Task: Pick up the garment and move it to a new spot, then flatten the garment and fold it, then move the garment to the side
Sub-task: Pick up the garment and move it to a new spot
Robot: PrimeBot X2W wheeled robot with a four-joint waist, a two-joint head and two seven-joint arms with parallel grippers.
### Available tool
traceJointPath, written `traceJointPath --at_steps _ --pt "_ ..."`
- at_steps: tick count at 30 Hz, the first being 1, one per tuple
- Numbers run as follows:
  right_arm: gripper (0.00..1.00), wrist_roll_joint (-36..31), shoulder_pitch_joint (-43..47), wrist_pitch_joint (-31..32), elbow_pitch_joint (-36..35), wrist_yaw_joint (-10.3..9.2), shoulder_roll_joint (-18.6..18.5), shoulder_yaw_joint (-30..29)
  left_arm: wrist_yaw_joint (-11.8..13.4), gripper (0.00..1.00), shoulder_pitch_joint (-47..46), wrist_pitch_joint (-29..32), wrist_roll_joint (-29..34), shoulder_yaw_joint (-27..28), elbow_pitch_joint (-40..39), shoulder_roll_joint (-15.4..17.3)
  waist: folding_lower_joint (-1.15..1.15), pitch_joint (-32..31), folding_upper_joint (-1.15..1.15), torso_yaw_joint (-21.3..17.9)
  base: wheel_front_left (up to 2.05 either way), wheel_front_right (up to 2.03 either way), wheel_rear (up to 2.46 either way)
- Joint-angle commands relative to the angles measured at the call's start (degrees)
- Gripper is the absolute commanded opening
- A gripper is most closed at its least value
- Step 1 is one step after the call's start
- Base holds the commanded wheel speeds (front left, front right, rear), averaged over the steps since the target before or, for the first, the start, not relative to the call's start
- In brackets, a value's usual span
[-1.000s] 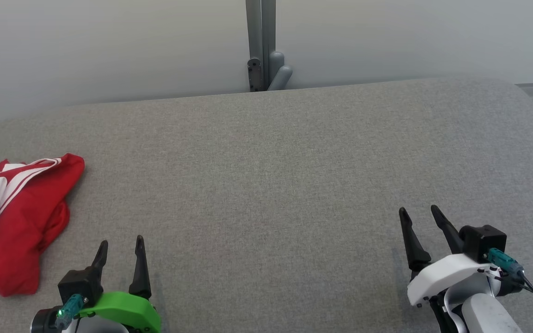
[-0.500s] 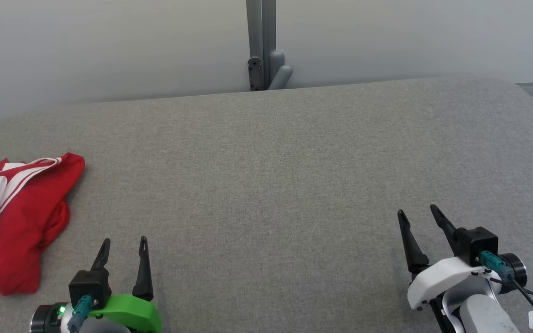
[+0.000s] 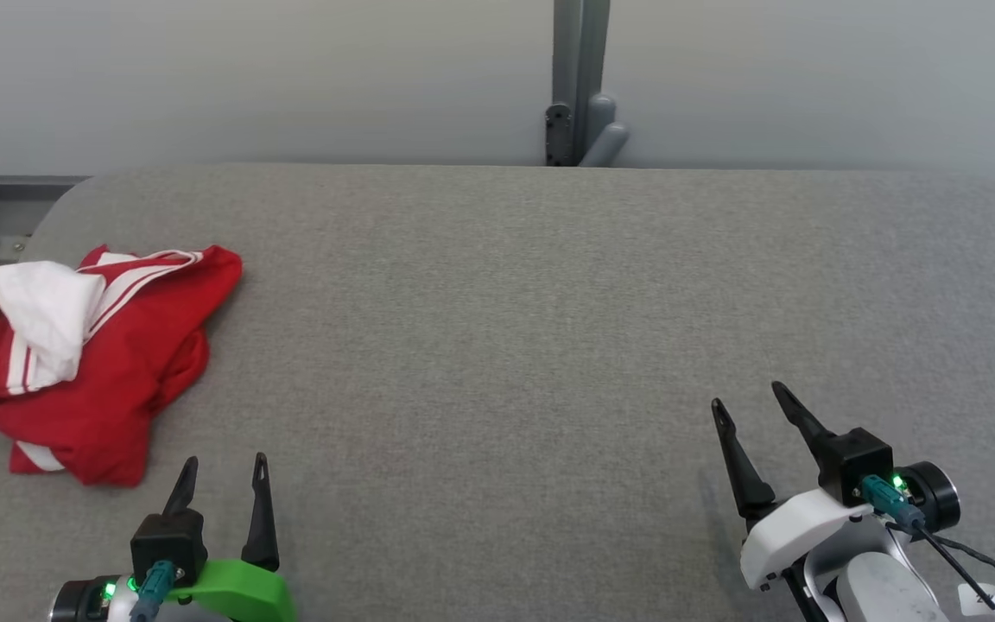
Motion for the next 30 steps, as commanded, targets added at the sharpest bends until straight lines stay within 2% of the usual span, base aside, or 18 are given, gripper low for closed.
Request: traceJointPath --at_steps 1,8,13,19,30 --pt "1.00 0.33 0.02 -0.28 -0.29 0.00 0.33 0.46 0.06 1.00 0.77 -0.05 0.01 0.55 0.35 0.25 0.00 -0.54 0.00 6.89 0.00 0.00 0.00" --pt "1.00 1.14 -0.48 -0.27 0.07 0.00 1.06 3.73 -0.90 1.00 2.65 -0.05 -0.33 2.27 0.91 0.92 0.00 -0.66 0.00 17.59 0.00 0.00 0.00" --pt "1.00 1.91 -1.11 -0.26 0.43 -0.01 1.48 5.59 -1.50 1.00 3.94 -0.05 -1.35 4.32 0.89 0.90 0.00 -0.39 0.00 21.21 0.00 0.00 0.00" --pt "1.00 1.99 -1.13 -0.25 0.59 -0.01 1.42 6.42 -1.89 1.00 4.59 -0.05 -2.13 6.08 0.52 0.65 0.00 0.40 0.00 21.13 0.00 0.00 0.00" --pt "1.00 2.35 -2.22 -0.23 0.65 -0.01 -0.68 6.77 -3.84 1.00 -0.65 -0.05 -4.93 8.47 -0.08 0.10 0.00 3.13 0.00 16.19 0.00 0.00 0.00"
